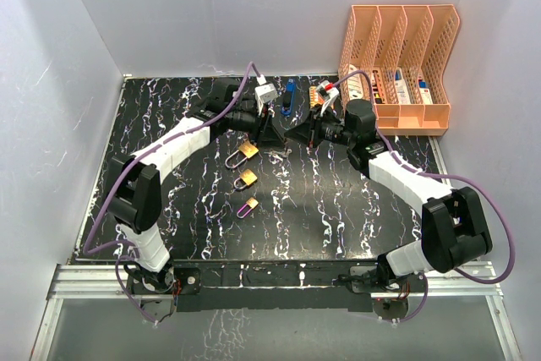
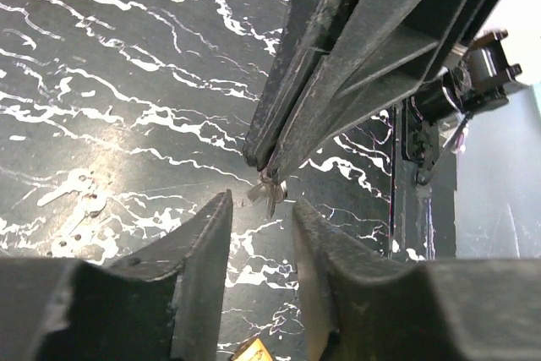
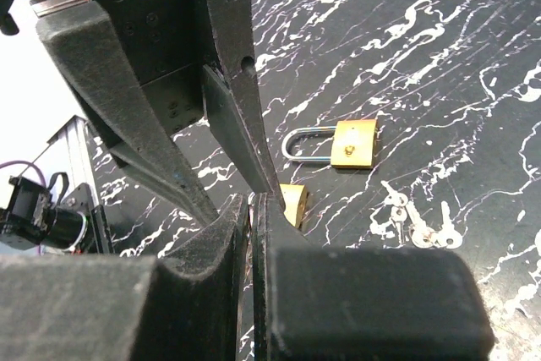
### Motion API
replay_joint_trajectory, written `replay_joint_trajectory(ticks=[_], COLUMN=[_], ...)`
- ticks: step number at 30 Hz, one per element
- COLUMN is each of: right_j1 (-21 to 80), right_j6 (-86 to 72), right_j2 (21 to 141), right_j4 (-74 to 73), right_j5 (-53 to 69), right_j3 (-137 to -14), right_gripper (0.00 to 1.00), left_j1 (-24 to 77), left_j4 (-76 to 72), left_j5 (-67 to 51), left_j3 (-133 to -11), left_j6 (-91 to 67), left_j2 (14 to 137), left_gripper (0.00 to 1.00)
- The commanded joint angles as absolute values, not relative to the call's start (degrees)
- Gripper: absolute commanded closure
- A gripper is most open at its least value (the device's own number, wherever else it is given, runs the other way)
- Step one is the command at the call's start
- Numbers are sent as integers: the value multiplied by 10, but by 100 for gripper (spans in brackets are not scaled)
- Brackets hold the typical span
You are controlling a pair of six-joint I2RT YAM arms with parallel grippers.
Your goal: Unlock with the key
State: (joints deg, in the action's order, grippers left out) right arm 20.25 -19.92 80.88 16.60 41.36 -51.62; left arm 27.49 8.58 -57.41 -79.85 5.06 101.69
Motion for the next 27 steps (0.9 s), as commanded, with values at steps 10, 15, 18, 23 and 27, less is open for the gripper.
replay_joint_trajectory(ticks=[10,15,18,23,27], right_j1=[191,191,189,190,190], right_j6=[-263,-289,-314,-361,-360], right_j2=[785,771,769,765,770], right_j4=[206,256,299,379,374], right_j5=[311,277,271,254,251], right_j3=[-471,-433,-412,-379,-384], right_gripper=[100,100,100,100,100], left_j1=[231,232,232,238,252], left_j4=[-148,-206,-213,-229,-206], left_j5=[-316,-233,-196,-148,-92], left_j3=[-601,-525,-503,-477,-482], left_j6=[-75,-91,-95,-81,-42], left_j2=[830,802,808,823,860], left_gripper=[19,2,1,2,1])
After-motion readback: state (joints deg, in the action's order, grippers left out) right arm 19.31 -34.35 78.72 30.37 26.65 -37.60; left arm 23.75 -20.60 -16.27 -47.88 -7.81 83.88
